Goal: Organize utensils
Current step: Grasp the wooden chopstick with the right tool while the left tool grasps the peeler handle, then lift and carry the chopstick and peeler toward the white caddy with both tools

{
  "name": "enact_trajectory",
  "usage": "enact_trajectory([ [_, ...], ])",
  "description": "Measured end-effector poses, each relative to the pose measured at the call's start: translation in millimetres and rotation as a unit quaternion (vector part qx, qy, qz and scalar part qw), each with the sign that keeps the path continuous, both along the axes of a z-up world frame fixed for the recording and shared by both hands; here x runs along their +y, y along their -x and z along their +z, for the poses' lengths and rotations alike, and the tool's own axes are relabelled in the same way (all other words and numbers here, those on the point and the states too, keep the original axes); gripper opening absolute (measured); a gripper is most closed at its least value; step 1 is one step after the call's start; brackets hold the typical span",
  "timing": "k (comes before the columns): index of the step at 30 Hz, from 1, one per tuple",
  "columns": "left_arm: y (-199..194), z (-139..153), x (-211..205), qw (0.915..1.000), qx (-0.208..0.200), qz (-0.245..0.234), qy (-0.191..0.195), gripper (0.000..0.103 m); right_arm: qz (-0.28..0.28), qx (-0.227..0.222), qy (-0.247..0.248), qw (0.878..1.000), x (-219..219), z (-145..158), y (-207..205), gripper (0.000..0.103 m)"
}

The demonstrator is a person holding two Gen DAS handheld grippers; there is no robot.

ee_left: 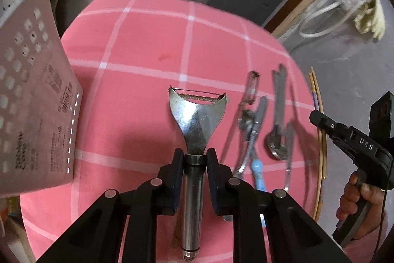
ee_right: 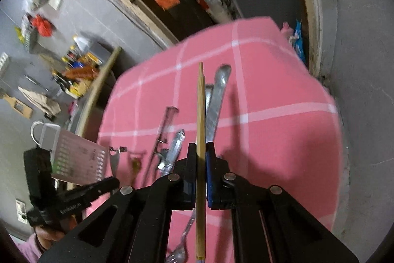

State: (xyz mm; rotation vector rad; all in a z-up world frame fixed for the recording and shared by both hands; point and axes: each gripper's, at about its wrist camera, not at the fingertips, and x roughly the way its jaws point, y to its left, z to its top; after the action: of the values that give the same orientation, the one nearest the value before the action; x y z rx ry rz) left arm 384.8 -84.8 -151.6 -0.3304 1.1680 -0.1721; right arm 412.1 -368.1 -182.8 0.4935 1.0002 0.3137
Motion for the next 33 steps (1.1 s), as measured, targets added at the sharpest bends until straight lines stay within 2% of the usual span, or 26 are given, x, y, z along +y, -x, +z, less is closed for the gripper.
enact_trajectory([
  [5, 11.4, 29.8, 13.3, 0.9988, -0.039, -0.003, 0.029, 0.018, -0.013, -0.052, -0.008, 0.999, -0.8, 34.2, 21.4, 0.006],
  [10, 18.9, 76.6, 27.6, 0.9941, -0.093, 0.002, 0.057, 0.018, -0.009, -0.117, -0.033, 0.993, 7.7, 76.2, 35.3, 0.006],
  [15, 31.4, 133.5, 53.1, 0.9853, -0.157, 0.013, 0.066, 0.018, -0.011, -0.200, -0.071, 0.977, 41.5, 125.3, 38.4, 0.006],
  [21, 30.8, 183.2, 107.7, 0.9752, -0.212, 0.042, 0.049, 0.018, -0.003, -0.259, -0.145, 0.955, 96.3, 164.2, 29.9, 0.006],
  [27, 26.7, 195.7, 159.8, 0.9665, -0.242, 0.080, 0.034, 0.018, -0.005, -0.298, -0.190, 0.935, 163.6, 172.3, 14.3, 0.006],
  [29, 25.6, 195.7, 175.9, 0.9611, -0.259, 0.089, 0.032, 0.018, -0.007, -0.313, -0.196, 0.929, 183.4, 167.8, 12.5, 0.006],
  [33, 24.6, 184.1, 191.9, 0.9454, -0.311, 0.093, 0.028, 0.018, -0.008, -0.354, -0.201, 0.913, 214.7, 163.4, 10.1, 0.006],
])
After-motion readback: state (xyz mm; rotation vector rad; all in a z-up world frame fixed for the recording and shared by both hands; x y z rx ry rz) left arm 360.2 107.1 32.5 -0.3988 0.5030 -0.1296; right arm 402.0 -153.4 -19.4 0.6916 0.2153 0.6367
